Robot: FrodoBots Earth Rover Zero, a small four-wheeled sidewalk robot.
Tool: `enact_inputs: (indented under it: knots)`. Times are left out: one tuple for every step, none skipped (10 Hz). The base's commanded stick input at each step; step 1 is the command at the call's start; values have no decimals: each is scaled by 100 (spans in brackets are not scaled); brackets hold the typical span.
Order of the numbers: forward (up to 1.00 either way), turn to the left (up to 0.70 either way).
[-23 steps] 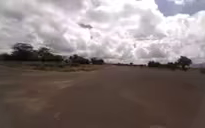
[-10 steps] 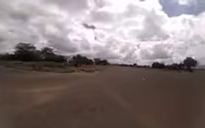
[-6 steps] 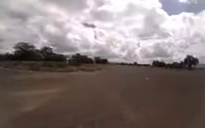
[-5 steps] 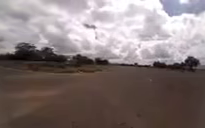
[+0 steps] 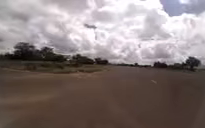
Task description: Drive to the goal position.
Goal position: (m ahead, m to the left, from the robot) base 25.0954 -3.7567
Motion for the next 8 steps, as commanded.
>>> enact_inputs:
  knots:
    - [100, -33]
    - [100, -29]
    - [100, -10]
    - [100, 0]
    - [100, 0]
    - [100, 0]
    - [100, 0]
    - [100, 0]
